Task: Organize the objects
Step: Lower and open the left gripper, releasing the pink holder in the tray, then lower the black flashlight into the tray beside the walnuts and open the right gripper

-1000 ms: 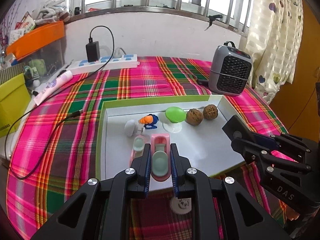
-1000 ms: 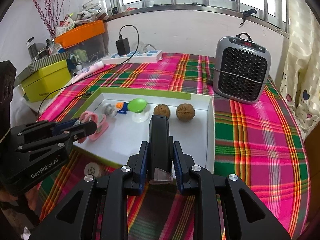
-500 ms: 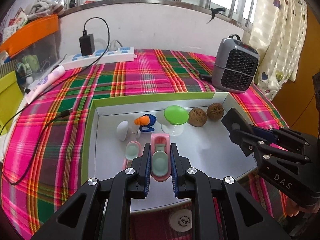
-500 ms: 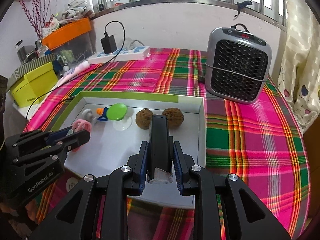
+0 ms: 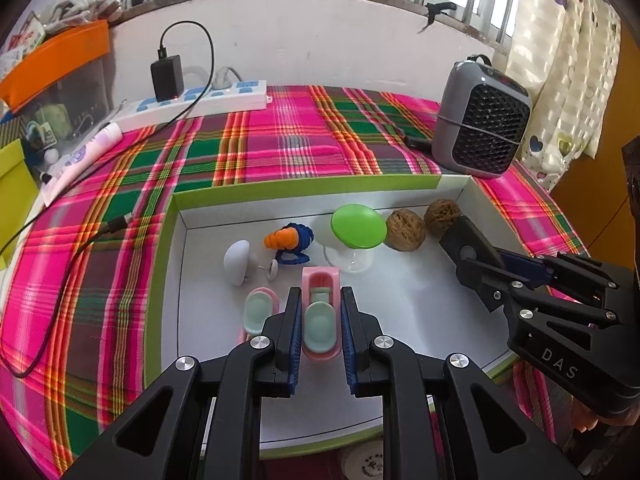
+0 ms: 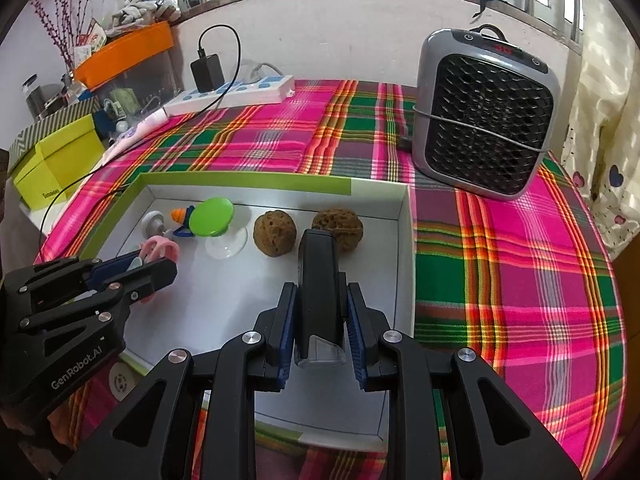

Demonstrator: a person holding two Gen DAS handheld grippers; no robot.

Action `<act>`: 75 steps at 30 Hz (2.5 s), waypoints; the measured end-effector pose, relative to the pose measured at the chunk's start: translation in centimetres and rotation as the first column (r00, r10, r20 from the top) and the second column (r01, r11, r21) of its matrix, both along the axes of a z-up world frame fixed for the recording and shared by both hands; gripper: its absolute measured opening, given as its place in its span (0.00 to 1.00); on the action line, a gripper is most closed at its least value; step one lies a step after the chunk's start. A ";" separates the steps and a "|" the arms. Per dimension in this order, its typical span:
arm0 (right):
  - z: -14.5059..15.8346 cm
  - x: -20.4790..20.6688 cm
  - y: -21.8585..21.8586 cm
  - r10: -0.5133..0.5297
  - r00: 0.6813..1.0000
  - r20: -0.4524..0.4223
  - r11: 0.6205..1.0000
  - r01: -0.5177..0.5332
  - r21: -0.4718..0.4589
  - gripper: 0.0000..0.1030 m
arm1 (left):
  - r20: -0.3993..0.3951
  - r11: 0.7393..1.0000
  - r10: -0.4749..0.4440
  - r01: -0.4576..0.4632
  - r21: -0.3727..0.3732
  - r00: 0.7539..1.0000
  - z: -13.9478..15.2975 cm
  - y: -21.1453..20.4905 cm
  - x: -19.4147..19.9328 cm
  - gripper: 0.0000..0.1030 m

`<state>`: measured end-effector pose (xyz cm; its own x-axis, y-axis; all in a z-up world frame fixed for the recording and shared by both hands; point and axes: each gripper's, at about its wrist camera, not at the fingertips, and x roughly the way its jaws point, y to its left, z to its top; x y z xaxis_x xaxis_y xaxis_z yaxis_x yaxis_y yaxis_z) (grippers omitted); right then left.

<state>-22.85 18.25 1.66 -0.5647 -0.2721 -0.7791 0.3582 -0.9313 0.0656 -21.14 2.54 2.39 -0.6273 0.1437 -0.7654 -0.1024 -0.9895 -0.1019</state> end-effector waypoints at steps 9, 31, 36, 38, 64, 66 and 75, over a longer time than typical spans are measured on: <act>-0.2 -0.5 -0.3 0.009 1.000 0.000 1.000 -0.009 0.015 0.24 | 0.007 1.000 0.000 0.000 -0.011 1.000 -0.5 0.1 -0.5 0.15; -0.5 -0.8 -1.1 0.023 0.999 -0.033 0.999 -0.021 0.043 0.24 | 0.013 0.999 0.004 -0.003 -0.034 1.000 -0.8 0.3 -0.8 0.16; -0.5 -0.8 -1.1 0.021 0.999 -0.035 0.999 -0.019 0.045 0.24 | 0.013 1.000 0.003 -0.003 -0.028 1.000 -0.8 0.3 -0.8 0.17; -0.5 -0.8 -1.1 0.023 0.999 -0.036 0.999 -0.021 0.045 0.24 | 0.013 1.000 0.003 -0.002 -0.024 1.000 -0.7 0.2 -0.8 0.17; 0.2 0.5 -0.8 0.006 0.998 -0.068 1.000 -0.005 0.026 0.29 | -0.021 1.000 0.012 -0.012 -0.019 1.000 0.3 0.1 0.3 0.31; 0.4 0.7 -0.7 0.001 0.997 -0.077 1.000 0.000 0.021 0.29 | -0.026 1.000 0.014 -0.015 -0.020 1.000 0.4 0.1 0.5 0.31; 1.0 1.6 -0.3 -0.015 0.996 -0.089 1.000 0.015 -0.003 0.29 | -0.040 1.000 0.020 -0.021 -0.018 0.999 1.0 -0.1 1.4 0.31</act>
